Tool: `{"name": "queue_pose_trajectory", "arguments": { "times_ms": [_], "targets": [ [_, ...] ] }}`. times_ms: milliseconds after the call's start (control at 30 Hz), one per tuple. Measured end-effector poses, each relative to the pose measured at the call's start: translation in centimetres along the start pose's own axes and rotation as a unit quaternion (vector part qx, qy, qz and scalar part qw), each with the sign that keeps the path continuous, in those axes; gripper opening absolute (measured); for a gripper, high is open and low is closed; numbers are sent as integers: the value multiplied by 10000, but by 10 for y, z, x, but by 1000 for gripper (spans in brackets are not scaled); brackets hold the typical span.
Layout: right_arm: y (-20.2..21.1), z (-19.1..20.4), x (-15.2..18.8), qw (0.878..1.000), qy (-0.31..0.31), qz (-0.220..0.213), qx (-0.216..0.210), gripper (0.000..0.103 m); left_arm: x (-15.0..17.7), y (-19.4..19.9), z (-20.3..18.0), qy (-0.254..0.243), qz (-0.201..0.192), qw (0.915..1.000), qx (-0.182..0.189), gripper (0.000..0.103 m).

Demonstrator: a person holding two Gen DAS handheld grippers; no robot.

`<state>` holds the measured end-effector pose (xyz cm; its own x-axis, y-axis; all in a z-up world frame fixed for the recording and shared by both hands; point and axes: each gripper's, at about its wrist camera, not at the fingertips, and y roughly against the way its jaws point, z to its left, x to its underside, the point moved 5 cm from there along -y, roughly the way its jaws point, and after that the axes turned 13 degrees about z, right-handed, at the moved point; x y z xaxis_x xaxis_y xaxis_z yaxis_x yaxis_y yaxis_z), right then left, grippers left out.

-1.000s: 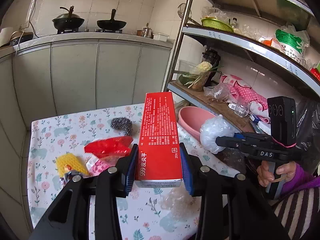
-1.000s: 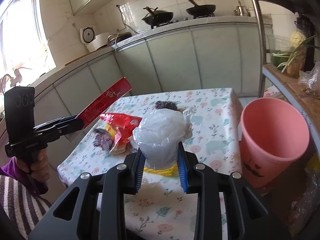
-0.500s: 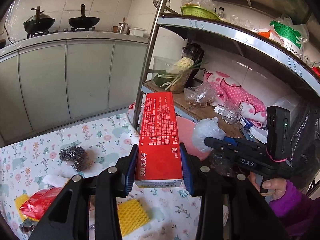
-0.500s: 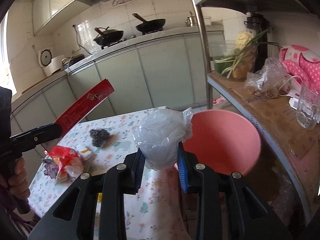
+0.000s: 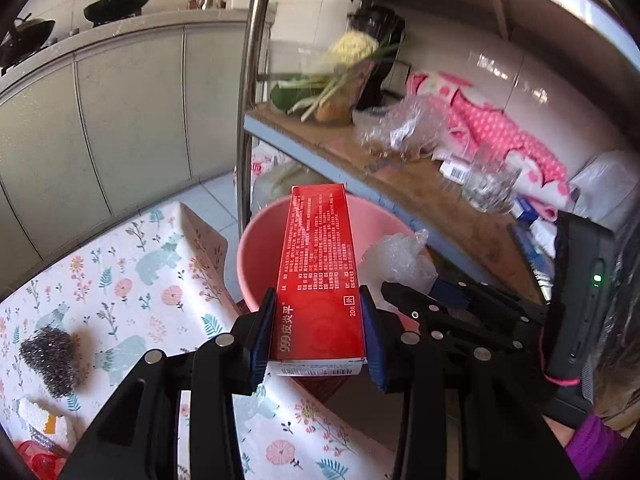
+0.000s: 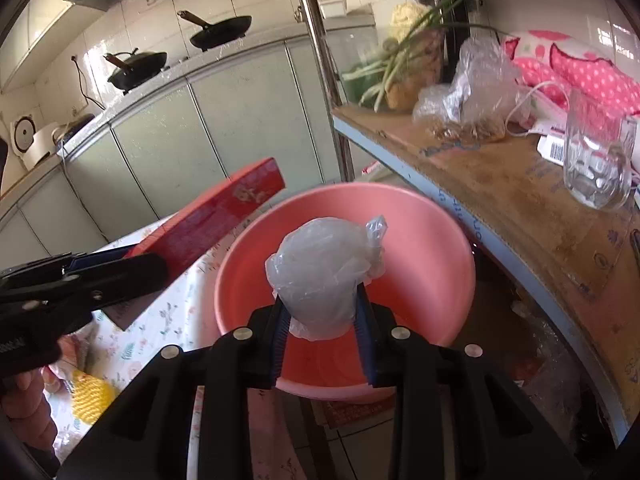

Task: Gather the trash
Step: 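Carry both items over the pink bucket and open both tools to drop them, then move both tools back over the table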

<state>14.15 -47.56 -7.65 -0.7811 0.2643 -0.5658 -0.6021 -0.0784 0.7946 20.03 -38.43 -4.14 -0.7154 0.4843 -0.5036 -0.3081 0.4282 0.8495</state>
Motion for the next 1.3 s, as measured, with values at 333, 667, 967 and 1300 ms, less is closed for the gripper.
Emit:
{"name": "queue_pose_trajectory", "arguments": {
  "times_ms": [333,667,967,1300],
  "targets": [
    [-34,-15,11,9990,-108,420,122,31,7,-58,3,-13,678,9975,-175,39],
    [-45,-13,9,9982,-81,580,152,34,7,-67,7,63,761,9969,-175,45],
    [-43,-14,8,9977,-180,627,167,47,0,-47,7,90,501,9987,-85,47],
    [-7,1,3,9996,-35,232,175,48,-6,18,5,145,-200,9997,35,47]
  ]
}}
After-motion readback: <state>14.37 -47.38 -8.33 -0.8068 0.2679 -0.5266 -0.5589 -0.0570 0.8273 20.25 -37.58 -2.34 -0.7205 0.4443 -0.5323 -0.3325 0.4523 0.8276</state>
